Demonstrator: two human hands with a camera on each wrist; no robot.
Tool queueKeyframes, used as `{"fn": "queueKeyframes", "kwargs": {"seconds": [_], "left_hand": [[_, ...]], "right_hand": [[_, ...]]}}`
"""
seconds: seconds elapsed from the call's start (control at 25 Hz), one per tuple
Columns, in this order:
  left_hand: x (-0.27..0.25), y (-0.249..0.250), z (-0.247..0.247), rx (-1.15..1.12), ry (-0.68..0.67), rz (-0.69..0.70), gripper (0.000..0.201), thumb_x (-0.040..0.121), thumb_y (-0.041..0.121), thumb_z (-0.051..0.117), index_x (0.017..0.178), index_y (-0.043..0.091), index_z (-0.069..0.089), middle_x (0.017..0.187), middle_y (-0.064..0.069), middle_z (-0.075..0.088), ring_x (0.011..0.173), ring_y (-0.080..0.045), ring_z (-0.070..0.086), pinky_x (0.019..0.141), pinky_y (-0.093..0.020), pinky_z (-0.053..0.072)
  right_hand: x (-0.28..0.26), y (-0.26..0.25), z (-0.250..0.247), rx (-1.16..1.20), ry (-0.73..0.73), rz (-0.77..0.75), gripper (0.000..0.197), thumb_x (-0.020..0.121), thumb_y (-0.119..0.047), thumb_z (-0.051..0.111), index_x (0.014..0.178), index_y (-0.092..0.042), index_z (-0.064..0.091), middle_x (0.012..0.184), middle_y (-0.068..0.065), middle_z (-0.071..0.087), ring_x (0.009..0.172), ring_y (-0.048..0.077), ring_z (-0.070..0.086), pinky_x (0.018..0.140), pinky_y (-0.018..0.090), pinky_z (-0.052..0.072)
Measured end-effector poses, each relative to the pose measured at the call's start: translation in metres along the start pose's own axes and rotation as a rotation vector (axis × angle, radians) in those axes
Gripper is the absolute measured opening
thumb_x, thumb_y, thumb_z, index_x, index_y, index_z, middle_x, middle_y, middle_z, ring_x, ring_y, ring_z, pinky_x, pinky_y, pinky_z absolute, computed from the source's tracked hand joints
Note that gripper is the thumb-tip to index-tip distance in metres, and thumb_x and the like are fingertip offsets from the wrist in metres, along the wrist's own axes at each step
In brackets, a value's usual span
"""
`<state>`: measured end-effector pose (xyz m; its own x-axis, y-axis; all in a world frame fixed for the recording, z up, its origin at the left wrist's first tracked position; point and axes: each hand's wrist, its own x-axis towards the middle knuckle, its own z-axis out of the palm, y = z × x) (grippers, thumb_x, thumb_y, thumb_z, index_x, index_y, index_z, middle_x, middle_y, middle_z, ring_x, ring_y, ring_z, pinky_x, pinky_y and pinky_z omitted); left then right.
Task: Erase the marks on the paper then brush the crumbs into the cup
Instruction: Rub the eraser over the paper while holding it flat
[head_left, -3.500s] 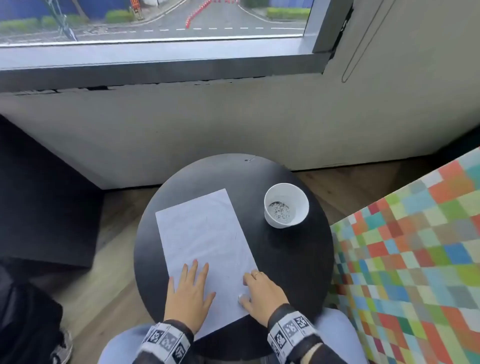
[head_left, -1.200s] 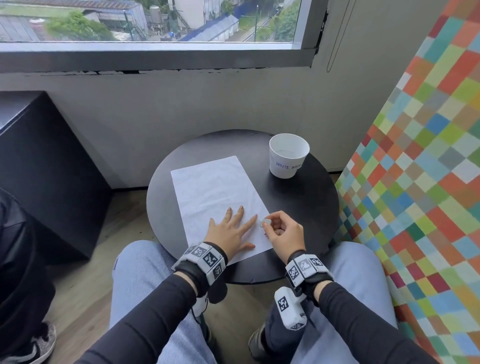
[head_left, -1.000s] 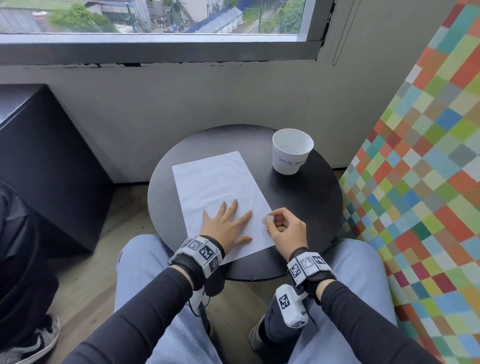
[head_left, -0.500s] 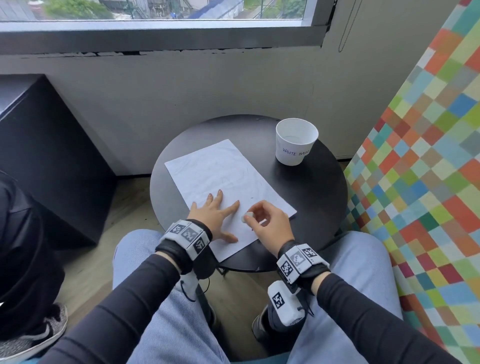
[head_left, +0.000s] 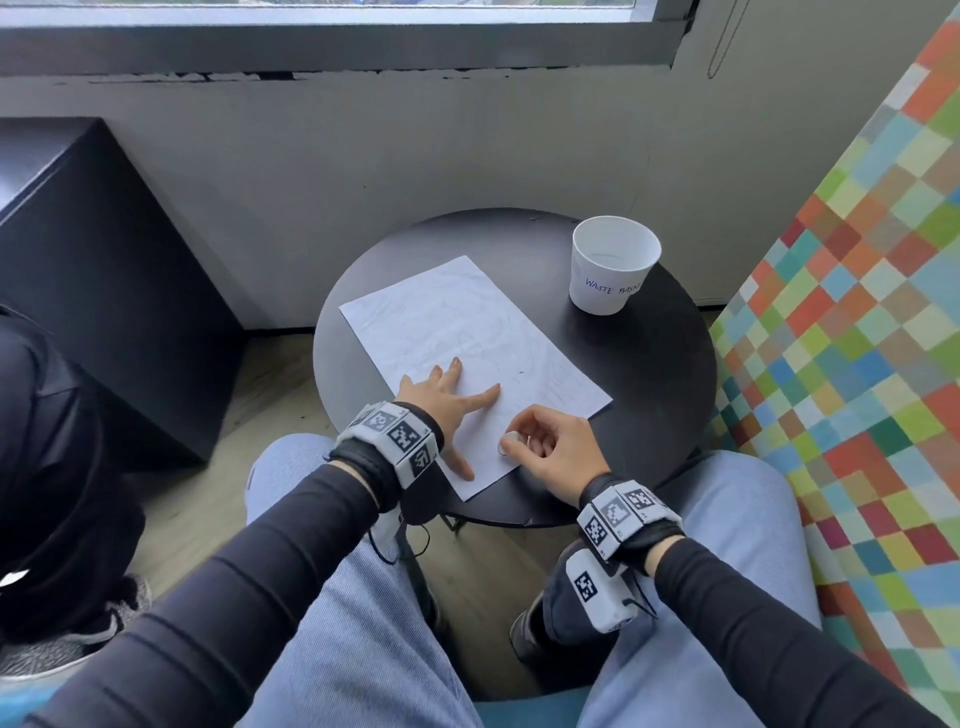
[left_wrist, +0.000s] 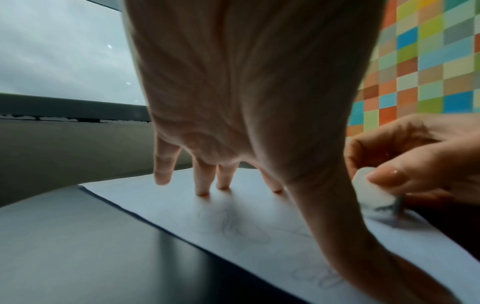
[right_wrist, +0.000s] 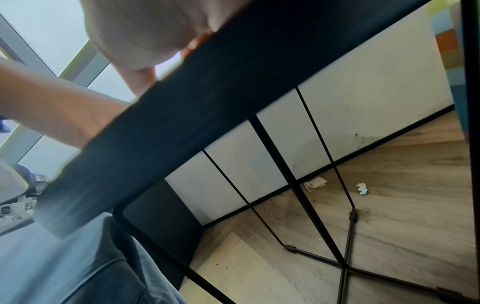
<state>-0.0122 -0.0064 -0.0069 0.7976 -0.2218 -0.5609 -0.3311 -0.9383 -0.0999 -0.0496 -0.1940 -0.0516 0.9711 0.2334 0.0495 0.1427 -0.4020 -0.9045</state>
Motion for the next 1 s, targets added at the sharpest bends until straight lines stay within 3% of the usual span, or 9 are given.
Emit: {"fn": "queueKeyframes", "kwargs": {"seconds": [0.2,0.36,0.48,0.6,0.76,0.92,1.0], "left_hand": [[0.0,0.008,-0.001,0.005,-0.003,-0.033,0.128,0.059,0.074,0.077,0.149,0.054,-0.012,0.161,-0.021,-0.019,0.15,-0.04,-0.001,0.116,-0.058,0.02],[0.001,0.014,-0.005,0.025,-0.016,-0.059,0.131,0.056,0.075,0.079,0.148,0.056,-0.013,0.16,-0.023,-0.019,0.148,-0.044,0.002,0.116,-0.06,0.02],[0.002,0.016,-0.008,0.033,-0.034,-0.073,0.133,0.056,0.074,0.08,0.148,0.056,-0.014,0.159,-0.025,-0.02,0.148,-0.046,0.001,0.116,-0.061,0.019],[0.002,0.017,-0.008,0.034,-0.032,-0.079,0.134,0.054,0.074,0.08,0.148,0.056,-0.015,0.159,-0.025,-0.02,0.148,-0.047,0.001,0.116,-0.061,0.02],[0.0,0.018,-0.009,0.022,-0.026,-0.075,0.132,0.057,0.072,0.08,0.148,0.056,-0.014,0.159,-0.026,-0.019,0.148,-0.047,0.0,0.117,-0.059,0.017],[0.0,0.023,-0.009,0.052,-0.02,-0.089,0.134,0.055,0.075,0.078,0.148,0.055,-0.016,0.158,-0.029,-0.018,0.147,-0.048,0.002,0.118,-0.058,0.017],[0.0,0.025,-0.01,0.055,-0.016,-0.09,0.134,0.055,0.076,0.078,0.148,0.055,-0.017,0.157,-0.031,-0.018,0.147,-0.05,0.004,0.118,-0.057,0.018]], "right_hand": [[-0.003,0.002,0.003,-0.064,-0.002,-0.052,0.008,0.076,-0.014,0.074,0.074,-0.015,0.066,0.057,-0.011,0.053,0.052,0.005,0.041,0.055,0.014,0.038],[-0.003,0.001,0.003,-0.094,-0.088,-0.055,0.006,0.077,-0.016,0.073,0.076,-0.019,0.068,0.062,-0.006,0.058,0.054,0.005,0.042,0.058,0.013,0.037],[-0.003,0.0,0.003,-0.096,-0.035,-0.053,0.006,0.078,-0.016,0.073,0.075,-0.018,0.068,0.062,-0.008,0.06,0.055,0.006,0.042,0.057,0.013,0.037],[-0.004,0.0,0.002,-0.112,-0.08,-0.049,0.007,0.076,-0.017,0.074,0.074,-0.019,0.068,0.063,-0.009,0.058,0.055,0.006,0.041,0.057,0.012,0.036],[-0.003,-0.001,0.004,-0.095,0.027,-0.02,0.007,0.075,-0.014,0.073,0.073,-0.017,0.067,0.055,-0.014,0.052,0.053,0.005,0.043,0.057,0.012,0.037],[0.002,-0.002,-0.001,-0.089,-0.088,0.026,0.008,0.073,-0.015,0.074,0.072,-0.015,0.067,0.053,-0.014,0.05,0.053,0.004,0.04,0.056,0.014,0.037],[0.005,-0.002,-0.003,-0.075,-0.051,0.032,0.008,0.075,-0.013,0.073,0.076,-0.013,0.065,0.057,-0.013,0.051,0.052,0.003,0.041,0.056,0.013,0.037]]}}
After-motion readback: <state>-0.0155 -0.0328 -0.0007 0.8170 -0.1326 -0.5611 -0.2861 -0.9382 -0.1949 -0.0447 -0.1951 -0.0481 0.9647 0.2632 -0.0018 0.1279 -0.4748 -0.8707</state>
